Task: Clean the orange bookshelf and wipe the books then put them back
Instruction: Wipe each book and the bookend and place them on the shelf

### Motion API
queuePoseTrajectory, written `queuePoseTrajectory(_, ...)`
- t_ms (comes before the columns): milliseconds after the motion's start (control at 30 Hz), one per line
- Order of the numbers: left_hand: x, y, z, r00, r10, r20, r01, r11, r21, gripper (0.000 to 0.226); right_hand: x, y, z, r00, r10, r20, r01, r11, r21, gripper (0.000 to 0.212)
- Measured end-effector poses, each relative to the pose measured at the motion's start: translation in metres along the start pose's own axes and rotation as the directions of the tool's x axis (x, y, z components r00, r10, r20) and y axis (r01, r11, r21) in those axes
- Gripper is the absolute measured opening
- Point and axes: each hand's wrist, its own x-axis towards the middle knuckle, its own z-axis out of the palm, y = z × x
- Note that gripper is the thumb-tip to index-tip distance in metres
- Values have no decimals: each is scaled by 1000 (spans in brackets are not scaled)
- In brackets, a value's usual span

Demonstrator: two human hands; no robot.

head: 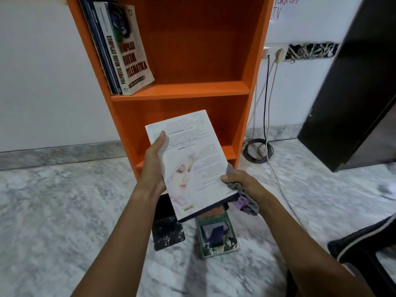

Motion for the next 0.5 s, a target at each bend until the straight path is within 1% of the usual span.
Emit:
queuePoseTrajectory(33,1,-5,3,991,64,-120,-53,994,94,39,1,-1,3,998,-44,-52,44,999,-5,64)
queuePoseTrajectory(67,0,-11,8,946,162,-282,-104,972,209,40,2,-3,6,988,-94,-119,91,995,-35,57)
queuePoseTrajectory(100,-2,-18,13,847,298,-440,-139,923,358,49,2,-4,9,972,-144,-184,135,989,-59,45)
queuePoseTrajectory(133,-6,-23,20,747,419,-516,-132,854,503,60,2,-5,13,950,-192,-247,180,981,-73,32)
queuePoseTrajectory(167,-8,-30,26,691,515,-508,-112,770,628,67,3,-4,16,923,-231,-308,216,973,-83,23)
queuePoseTrajectory(200,-11,-36,36,691,565,-452,-111,700,706,69,5,-5,20,882,-286,-374,256,958,-130,26)
queuePoseTrajectory(233,-14,-44,45,743,550,-382,-115,667,736,69,5,-6,25,840,-344,-420,278,937,-212,34)
queuePoseTrajectory(267,-15,-50,54,813,480,-330,-116,689,716,70,5,-7,30,797,-412,-441,293,903,-315,39)
queuePoseTrajectory(300,-15,-55,61,876,383,-294,-107,748,655,74,3,-7,36,759,-488,-432,311,854,-418,42)
queuePoseTrajectory(333,-15,-57,65,917,284,-281,-83,823,562,77,1,-7,43,733,-558,-389,329,791,-515,42)
queuePoseTrajectory(367,-14,-55,68,936,203,-287,-46,879,474,80,-2,-4,48,714,-616,-333,345,723,-598,33)
queuePoseTrajectory(400,-11,-54,66,936,149,-319,-8,914,405,81,-4,0,54,694,-668,-267,360,644,-675,21)
queuePoseTrajectory(433,-6,-52,61,926,101,-364,26,944,330,80,-5,5,58,668,-717,-197,367,549,-751,14)
queuePoseTrajectory(467,-1,-50,55,914,41,-403,57,971,230,78,-7,10,60,648,-751,-125,362,448,-817,12)
queuePoseTrajectory(500,3,-49,48,914,-18,-405,71,991,116,76,-7,16,61,645,-761,-70,349,374,-859,16)
